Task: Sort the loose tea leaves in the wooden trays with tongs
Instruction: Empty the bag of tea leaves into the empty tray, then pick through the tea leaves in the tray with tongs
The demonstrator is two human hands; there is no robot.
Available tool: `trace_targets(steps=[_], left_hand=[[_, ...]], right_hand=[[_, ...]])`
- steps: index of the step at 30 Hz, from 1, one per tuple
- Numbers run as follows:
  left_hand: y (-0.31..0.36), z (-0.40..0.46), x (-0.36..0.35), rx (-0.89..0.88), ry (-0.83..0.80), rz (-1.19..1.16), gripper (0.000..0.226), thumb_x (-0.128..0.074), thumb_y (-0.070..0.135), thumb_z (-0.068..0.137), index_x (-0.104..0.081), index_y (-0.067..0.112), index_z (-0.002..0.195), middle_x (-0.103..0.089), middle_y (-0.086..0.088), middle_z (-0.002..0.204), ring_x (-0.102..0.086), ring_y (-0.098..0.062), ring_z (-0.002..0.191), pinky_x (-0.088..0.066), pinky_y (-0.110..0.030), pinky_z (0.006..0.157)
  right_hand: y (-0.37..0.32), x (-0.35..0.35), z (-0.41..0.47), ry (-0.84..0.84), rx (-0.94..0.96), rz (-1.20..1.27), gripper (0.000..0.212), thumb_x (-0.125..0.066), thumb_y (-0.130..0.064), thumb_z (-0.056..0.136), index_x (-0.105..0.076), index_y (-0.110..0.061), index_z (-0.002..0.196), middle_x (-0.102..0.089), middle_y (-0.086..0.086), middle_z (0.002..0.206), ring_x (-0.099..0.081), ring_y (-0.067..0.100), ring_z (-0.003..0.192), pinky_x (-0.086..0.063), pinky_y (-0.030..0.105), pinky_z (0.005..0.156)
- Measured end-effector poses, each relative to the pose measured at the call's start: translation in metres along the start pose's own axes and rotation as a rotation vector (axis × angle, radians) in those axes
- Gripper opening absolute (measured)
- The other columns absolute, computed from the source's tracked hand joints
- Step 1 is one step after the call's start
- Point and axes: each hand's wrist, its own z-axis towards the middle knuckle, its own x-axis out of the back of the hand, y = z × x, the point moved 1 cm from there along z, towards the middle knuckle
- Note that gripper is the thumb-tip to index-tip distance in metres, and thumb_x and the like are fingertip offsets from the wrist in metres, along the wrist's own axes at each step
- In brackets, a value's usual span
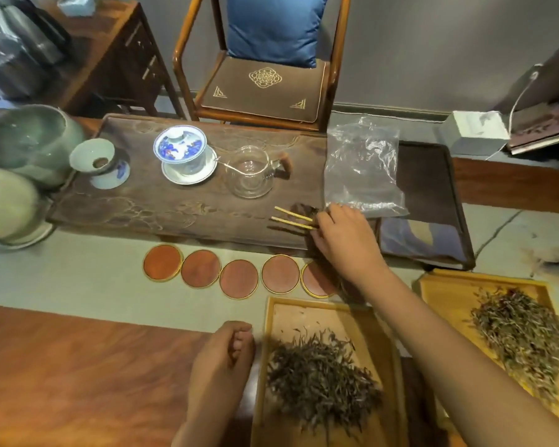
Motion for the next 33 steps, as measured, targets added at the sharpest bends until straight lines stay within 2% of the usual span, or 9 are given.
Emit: trace_targets(steps=[3, 6, 10, 14, 17, 21, 25, 30, 33], left_hand=[[-0.015, -0.026, 0.003, -0.037, -0.019, 0.044, 0.025, -0.068, 0.015, 0.086, -0.055, 0.036, 0.081, -0.059, 0.016, 0.070, -0.057, 0.001, 0.065, -0.040, -0.008, 0.056], [-0.023, -0.046, 0.002, -0.060, -0.042, 0.054, 0.031, -0.068, 0.018, 0.085, -0.048, 0.041, 0.081, -0.055, 0.022, 0.071, -0.053, 0.007, 0.068, -0.037, -0.007, 0.059], [-0.031, -0.071, -0.006, -0.127, -0.059, 0.065, 0.033, -0.065, 0.023, 0.087, -0.045, 0.047, 0.080, -0.050, 0.026, 0.074, -0.049, 0.006, 0.077, -0.036, -0.015, 0.062], [-0.044, -0.091, -0.013, -0.238, -0.023, 0.071, 0.004, -0.053, 0.034, 0.088, -0.052, 0.035, 0.086, -0.046, 0.021, 0.076, -0.044, -0.005, 0.070, -0.038, -0.028, 0.061], [-0.049, -0.093, -0.022, -0.308, 0.055, 0.133, 0.007, -0.048, 0.035, 0.087, -0.045, 0.031, 0.083, -0.039, 0.012, 0.074, -0.038, -0.012, 0.067, -0.033, -0.031, 0.061], [-0.051, -0.091, -0.032, -0.227, 0.123, 0.220, 0.022, -0.047, 0.035, 0.084, -0.027, 0.038, 0.078, -0.031, 0.013, 0.070, -0.028, -0.010, 0.066, -0.025, -0.030, 0.063], [-0.054, -0.098, -0.036, -0.289, 0.166, 0.235, 0.027, -0.046, 0.033, 0.088, -0.021, 0.042, 0.085, -0.028, 0.014, 0.073, -0.025, -0.009, 0.069, -0.022, -0.029, 0.063], [-0.055, -0.100, -0.039, -0.317, 0.207, 0.283, 0.019, -0.048, 0.030, 0.087, -0.031, 0.038, 0.083, -0.029, 0.013, 0.074, -0.035, -0.015, 0.067, -0.019, -0.028, 0.063], [-0.056, -0.100, -0.041, -0.308, 0.214, 0.305, 0.012, -0.048, 0.029, 0.087, -0.036, 0.030, 0.082, -0.029, 0.013, 0.075, -0.035, -0.014, 0.068, -0.019, -0.027, 0.063]], right_hand=[[-0.018, 0.023, -0.041, 0.054, -0.060, 0.100, 0.019, -0.057, -0.028, 0.091, -0.060, -0.009, 0.092, -0.056, 0.009, 0.086, -0.055, 0.027, 0.076, -0.044, 0.038, 0.064], [-0.043, 0.036, -0.105, 0.033, -0.187, 0.301, 0.028, -0.046, -0.037, 0.094, -0.055, -0.016, 0.110, -0.053, 0.001, 0.097, -0.054, 0.016, 0.076, -0.050, 0.032, 0.055], [-0.075, 0.036, -0.203, -0.017, -0.328, 0.441, 0.028, -0.048, -0.036, 0.092, -0.057, -0.020, 0.113, -0.052, -0.008, 0.099, -0.048, 0.002, 0.081, -0.042, 0.015, 0.059], [-0.097, 0.026, -0.267, -0.060, -0.441, 0.486, 0.015, -0.061, -0.025, 0.085, -0.059, -0.022, 0.100, -0.053, -0.008, 0.094, -0.057, 0.009, 0.075, -0.041, 0.016, 0.058], [-0.103, 0.020, -0.279, -0.025, -0.426, 0.434, 0.015, -0.061, -0.020, 0.084, -0.055, -0.024, 0.097, -0.053, -0.007, 0.092, -0.054, 0.009, 0.071, -0.039, 0.013, 0.050], [-0.108, 0.011, -0.273, 0.009, -0.343, 0.385, 0.006, -0.057, -0.017, 0.089, -0.056, -0.016, 0.095, -0.050, -0.003, 0.087, -0.052, 0.011, 0.065, -0.045, 0.021, 0.044], [-0.118, 0.000, -0.276, -0.029, -0.308, 0.339, 0.006, -0.057, -0.016, 0.088, -0.058, -0.013, 0.094, -0.050, -0.002, 0.087, -0.051, 0.011, 0.062, -0.044, 0.020, 0.041], [-0.123, -0.006, -0.308, -0.067, -0.329, 0.306, 0.011, -0.060, -0.018, 0.086, -0.059, -0.016, 0.097, -0.052, -0.003, 0.090, -0.053, 0.009, 0.061, -0.042, 0.017, 0.040], [-0.123, -0.002, -0.304, 0.037, -0.368, 0.331, 0.009, -0.057, -0.016, 0.089, -0.056, -0.018, 0.097, -0.049, -0.006, 0.090, -0.049, 0.008, 0.060, -0.038, 0.013, 0.042]])
